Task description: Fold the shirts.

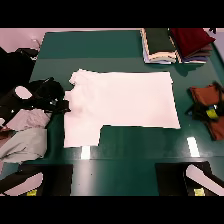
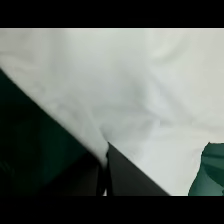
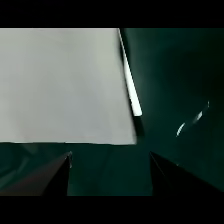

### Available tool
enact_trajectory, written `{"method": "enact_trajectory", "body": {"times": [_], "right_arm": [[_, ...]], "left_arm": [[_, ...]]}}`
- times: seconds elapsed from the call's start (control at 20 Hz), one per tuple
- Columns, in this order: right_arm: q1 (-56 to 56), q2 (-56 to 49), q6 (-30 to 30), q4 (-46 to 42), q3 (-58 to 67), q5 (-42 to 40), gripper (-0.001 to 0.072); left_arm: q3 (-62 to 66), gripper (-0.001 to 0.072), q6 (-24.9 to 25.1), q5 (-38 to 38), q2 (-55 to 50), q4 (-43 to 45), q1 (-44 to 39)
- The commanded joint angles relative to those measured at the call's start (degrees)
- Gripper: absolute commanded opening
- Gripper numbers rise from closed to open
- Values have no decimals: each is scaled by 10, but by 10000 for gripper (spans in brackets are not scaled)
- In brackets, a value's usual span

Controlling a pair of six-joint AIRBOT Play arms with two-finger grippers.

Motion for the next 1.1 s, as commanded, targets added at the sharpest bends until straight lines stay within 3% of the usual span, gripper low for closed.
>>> {"method": "enact_trajectory", "body": {"times": [0.0, 0.05, 0.15, 0.4, 0.6, 0.65, 0.85, 1.05], "right_arm": [[-113, -9, -26, 22, -93, -7, 516], [-122, -20, -40, 46, -109, -12, 467], [-112, -43, -57, 94, -132, -40, 446], [22, -93, -58, 160, -114, -113, 443], [137, -109, -59, 163, -54, -134, 47], [156, -100, -59, 164, -35, -131, 17], [183, 0, -59, 165, 81, -114, 17], [183, 115, -58, 163, 259, -126, 17]], "left_arm": [[9, 25, 3, 2, 12, -3, 0], [9, 25, 3, 1, 12, -3, 0], [9, 25, 3, 2, 12, -3, 0], [9, 25, 3, 1, 12, -4, 0], [11, 24, 3, -9, 17, -5, 0], [13, 24, 3, -10, 29, -4, 0], [94, 24, 2, -31, 127, 10, 0], [291, 24, -1, -26, 223, 17, 0]]}}
